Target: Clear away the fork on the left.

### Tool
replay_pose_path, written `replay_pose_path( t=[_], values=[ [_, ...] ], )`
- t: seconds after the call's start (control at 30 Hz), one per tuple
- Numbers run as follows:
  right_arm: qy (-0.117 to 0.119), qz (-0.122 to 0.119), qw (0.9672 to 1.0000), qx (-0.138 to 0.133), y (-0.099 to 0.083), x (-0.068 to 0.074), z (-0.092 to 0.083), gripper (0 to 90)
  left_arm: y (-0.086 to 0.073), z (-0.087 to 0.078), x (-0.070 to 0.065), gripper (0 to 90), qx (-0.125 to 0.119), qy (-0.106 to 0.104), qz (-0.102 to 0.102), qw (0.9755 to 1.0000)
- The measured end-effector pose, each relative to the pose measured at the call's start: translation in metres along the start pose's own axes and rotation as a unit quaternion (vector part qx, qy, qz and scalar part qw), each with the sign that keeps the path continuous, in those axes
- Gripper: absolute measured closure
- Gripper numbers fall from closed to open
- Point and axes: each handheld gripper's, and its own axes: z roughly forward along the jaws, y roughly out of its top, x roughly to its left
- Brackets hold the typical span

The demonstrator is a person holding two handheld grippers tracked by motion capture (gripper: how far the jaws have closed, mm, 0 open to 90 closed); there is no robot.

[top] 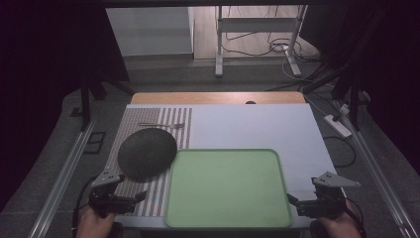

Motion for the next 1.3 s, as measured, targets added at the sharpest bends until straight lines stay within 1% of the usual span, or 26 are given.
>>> replay_pose_path(
  t=[0.17,0.47,0.57,0.83,0.9,1.0,1.13,1.23,1.3],
  values=[
    [0.000,-0.002,1.0000,0.001,0.000,0.000,0.000,0.0,0.001,0.001,0.000,0.0,-0.001,-0.002,0.004,1.0000],
    [0.001,-0.004,1.0000,0.002,0.000,0.001,0.001,0.0,0.009,0.005,0.001,0.0,0.000,0.003,0.020,0.9998],
    [-0.001,-0.006,1.0000,0.003,0.000,0.001,0.001,0.0,0.012,0.007,0.004,0.0,-0.001,-0.001,0.018,0.9998],
    [-0.001,-0.008,1.0000,0.003,0.001,0.001,0.001,0.0,0.019,0.011,0.010,0.2,-0.006,-0.001,0.014,0.9999],
    [0.000,-0.009,1.0000,0.002,0.001,0.002,0.001,0.0,0.022,0.013,0.014,0.4,-0.007,-0.007,0.009,0.9999],
    [0.000,-0.009,1.0000,0.003,0.001,0.002,0.001,0.0,0.024,0.016,0.018,0.4,0.000,-0.007,0.010,0.9999],
    [-0.001,-0.010,0.9999,0.004,0.001,0.002,0.002,0.0,0.029,0.024,0.025,0.0,0.008,-0.011,0.017,0.9998],
    [-0.001,-0.010,0.9999,0.005,0.001,0.002,0.002,0.0,0.034,0.028,0.029,0.0,0.011,-0.009,0.023,0.9996],
    [-0.001,-0.009,0.9999,0.004,0.001,0.002,0.002,0.0,0.037,0.032,0.032,0.0,0.011,-0.009,0.022,0.9996]
  ],
)
